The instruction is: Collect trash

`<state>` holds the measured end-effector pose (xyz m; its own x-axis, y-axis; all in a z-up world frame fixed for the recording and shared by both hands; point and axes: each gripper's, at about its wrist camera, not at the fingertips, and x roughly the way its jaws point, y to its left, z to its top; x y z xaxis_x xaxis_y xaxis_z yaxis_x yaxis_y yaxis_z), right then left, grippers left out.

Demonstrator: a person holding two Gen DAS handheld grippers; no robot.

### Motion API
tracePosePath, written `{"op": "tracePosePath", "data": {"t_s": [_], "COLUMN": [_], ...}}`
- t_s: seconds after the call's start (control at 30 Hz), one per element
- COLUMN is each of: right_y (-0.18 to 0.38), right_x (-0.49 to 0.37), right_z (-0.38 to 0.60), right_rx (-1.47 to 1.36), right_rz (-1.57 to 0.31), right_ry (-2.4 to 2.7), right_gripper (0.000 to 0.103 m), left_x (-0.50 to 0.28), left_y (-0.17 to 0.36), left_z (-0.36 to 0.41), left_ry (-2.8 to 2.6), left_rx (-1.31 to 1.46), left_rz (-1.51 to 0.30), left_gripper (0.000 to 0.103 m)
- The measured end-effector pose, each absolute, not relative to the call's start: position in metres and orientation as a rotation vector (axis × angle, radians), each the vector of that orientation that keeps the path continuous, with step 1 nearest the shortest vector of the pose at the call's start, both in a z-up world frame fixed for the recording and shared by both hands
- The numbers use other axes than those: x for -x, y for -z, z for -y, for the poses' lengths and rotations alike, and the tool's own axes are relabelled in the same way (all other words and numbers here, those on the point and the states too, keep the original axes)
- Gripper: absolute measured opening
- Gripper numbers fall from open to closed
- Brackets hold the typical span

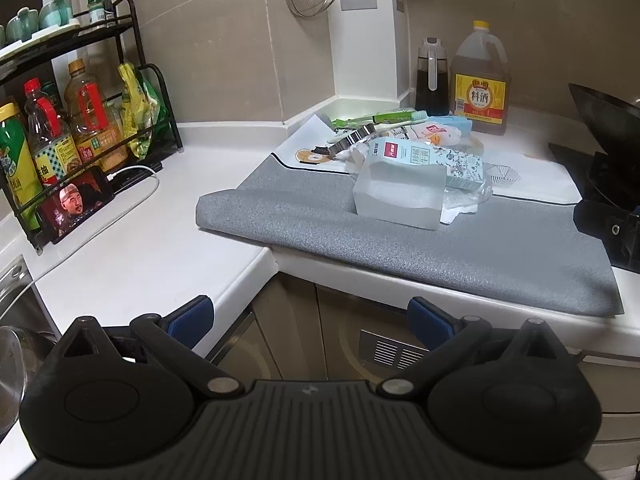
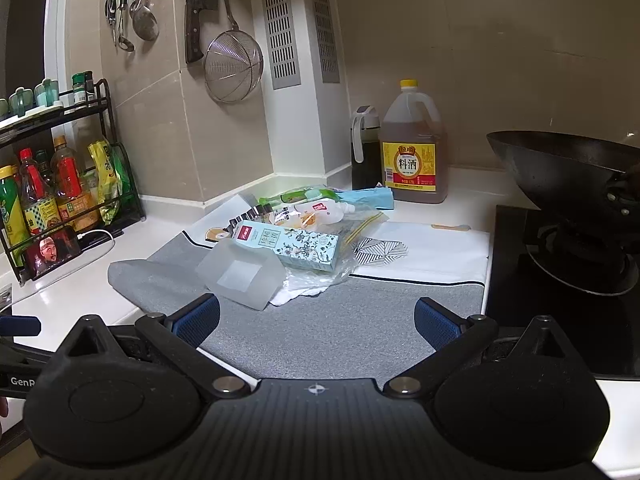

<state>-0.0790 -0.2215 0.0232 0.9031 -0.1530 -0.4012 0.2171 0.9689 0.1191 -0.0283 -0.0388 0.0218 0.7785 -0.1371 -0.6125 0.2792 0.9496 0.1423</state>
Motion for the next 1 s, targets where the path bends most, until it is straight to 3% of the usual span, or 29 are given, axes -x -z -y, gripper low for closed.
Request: {"op": "tracePosePath", "data": {"t_s": [1.0], "right_y": [-0.0163], "right_x": [0.0738], "right_z": [0.2283], "right_rx": [-0.17], "right_rz": [-0.439], "right_ry": [0.174], "right_gripper": [0.103], "left_x": [0.024], "left_y": [-0.0175], "left_z": [0.0407], "left_ry": [0.228], "left_rx": [-0.258], "left_rz": [-0.66], "left_gripper": [0.103]}}
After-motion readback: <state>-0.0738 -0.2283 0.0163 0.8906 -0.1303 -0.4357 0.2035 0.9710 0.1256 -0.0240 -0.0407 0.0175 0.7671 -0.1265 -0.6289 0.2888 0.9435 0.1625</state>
